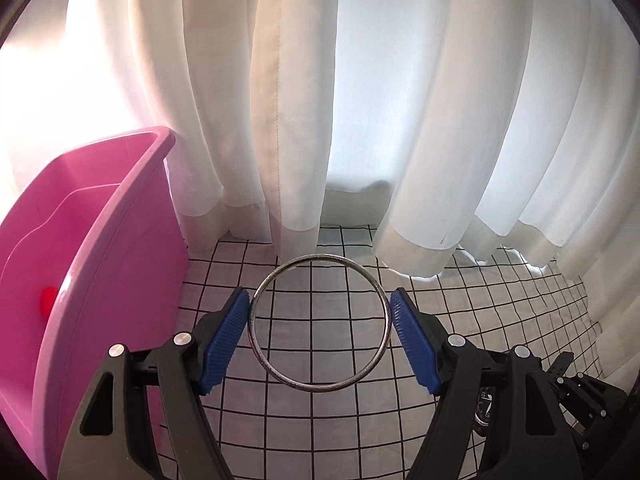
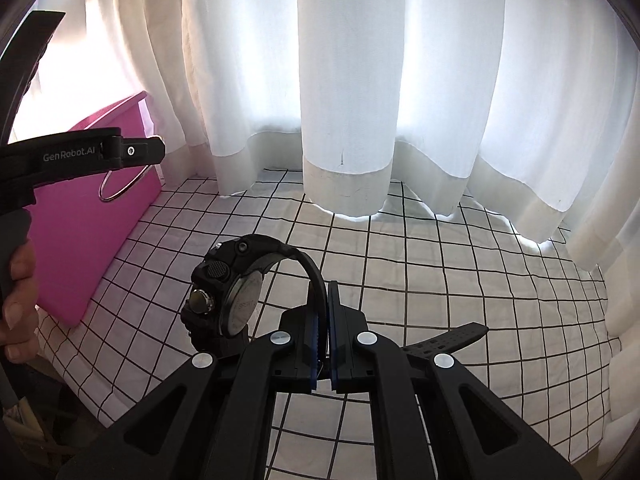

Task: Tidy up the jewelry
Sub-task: 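Carry bangle and watch into the pink tub and open both tools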

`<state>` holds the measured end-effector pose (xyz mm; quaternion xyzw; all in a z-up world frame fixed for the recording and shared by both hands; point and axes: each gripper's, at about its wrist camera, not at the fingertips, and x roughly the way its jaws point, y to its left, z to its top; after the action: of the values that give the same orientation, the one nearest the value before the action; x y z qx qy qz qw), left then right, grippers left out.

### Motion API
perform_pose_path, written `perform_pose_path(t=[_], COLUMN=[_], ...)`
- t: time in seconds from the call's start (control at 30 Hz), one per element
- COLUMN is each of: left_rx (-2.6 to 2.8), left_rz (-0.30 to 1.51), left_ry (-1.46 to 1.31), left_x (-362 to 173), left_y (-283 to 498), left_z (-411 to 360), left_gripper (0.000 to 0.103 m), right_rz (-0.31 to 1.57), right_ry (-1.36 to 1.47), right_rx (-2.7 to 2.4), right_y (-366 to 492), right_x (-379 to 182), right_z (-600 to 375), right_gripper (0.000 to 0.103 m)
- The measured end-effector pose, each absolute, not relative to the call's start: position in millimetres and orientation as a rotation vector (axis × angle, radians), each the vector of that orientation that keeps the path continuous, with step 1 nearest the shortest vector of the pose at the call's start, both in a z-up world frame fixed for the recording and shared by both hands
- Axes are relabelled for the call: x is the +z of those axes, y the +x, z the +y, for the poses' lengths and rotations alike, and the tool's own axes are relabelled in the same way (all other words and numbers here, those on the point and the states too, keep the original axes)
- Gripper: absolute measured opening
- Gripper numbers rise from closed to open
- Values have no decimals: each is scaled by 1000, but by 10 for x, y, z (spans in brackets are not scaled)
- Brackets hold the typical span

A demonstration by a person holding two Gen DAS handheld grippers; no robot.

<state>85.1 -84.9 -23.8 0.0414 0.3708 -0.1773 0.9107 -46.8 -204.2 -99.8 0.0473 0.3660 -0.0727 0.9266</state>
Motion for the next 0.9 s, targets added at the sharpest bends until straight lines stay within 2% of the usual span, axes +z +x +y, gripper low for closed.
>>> perform_pose_path(t=[0.47, 0.9], left_rx=[-240, 24], left_rz=[612, 592], left_ry=[19, -42], left_x=[643, 826], left_y=[674, 820], left_z=[-281, 897], left_gripper=[70, 70], right_rz=[600, 524], right_ry=[15, -53], right_rx=[28, 264], right_y=[-32, 634], right_x=[-292, 168], right_z=[-1597, -637], right_gripper=[4, 4])
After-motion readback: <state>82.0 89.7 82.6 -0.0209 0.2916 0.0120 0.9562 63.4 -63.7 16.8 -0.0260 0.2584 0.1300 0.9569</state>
